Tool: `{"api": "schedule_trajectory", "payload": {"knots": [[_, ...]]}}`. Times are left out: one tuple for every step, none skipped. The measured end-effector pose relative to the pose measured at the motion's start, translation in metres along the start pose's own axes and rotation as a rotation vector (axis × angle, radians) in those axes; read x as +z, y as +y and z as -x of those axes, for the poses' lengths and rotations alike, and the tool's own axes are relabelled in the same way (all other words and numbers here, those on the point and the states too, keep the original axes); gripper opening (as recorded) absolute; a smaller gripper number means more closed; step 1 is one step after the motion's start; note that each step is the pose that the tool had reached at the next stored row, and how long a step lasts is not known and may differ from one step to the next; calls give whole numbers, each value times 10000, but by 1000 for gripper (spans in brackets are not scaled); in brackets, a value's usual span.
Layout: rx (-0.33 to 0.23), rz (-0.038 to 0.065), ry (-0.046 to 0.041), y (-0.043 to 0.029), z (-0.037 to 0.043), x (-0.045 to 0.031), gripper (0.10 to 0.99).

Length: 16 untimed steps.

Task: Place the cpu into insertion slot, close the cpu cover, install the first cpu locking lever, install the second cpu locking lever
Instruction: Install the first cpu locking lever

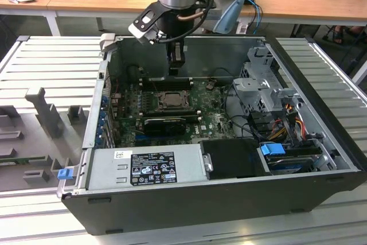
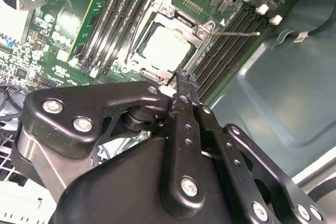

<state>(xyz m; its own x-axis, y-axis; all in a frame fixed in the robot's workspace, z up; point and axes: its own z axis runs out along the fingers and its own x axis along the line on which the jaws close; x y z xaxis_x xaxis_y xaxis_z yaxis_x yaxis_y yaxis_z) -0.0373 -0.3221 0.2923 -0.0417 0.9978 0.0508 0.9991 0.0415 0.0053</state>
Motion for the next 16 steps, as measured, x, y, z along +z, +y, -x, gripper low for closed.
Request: {"api": "schedule_trajectory", "payload": {"knots": [[-8,0,2,0,0,0,106],[-44,-1,3,0,0,0,106],[-164,-8,2,0,0,-1,106],[-298,-16,2,0,0,-2,106],[-454,-24,2,0,0,-2,106],[-528,-28,1,0,0,-2,106],[-594,-31,2,0,0,-2,106],[-694,-36,3,0,0,-2,106],[-791,-41,4,0,0,-2,106],[-852,-44,5,0,0,-2,106],[-897,-46,5,0,0,-2,106],[-953,-49,5,0,0,-2,106],[-1019,-52,6,0,0,-1,106],[-1094,-56,6,0,0,-2,106],[-1168,-60,6,0,0,-2,106],[-1281,-66,7,0,0,-2,106]]}}
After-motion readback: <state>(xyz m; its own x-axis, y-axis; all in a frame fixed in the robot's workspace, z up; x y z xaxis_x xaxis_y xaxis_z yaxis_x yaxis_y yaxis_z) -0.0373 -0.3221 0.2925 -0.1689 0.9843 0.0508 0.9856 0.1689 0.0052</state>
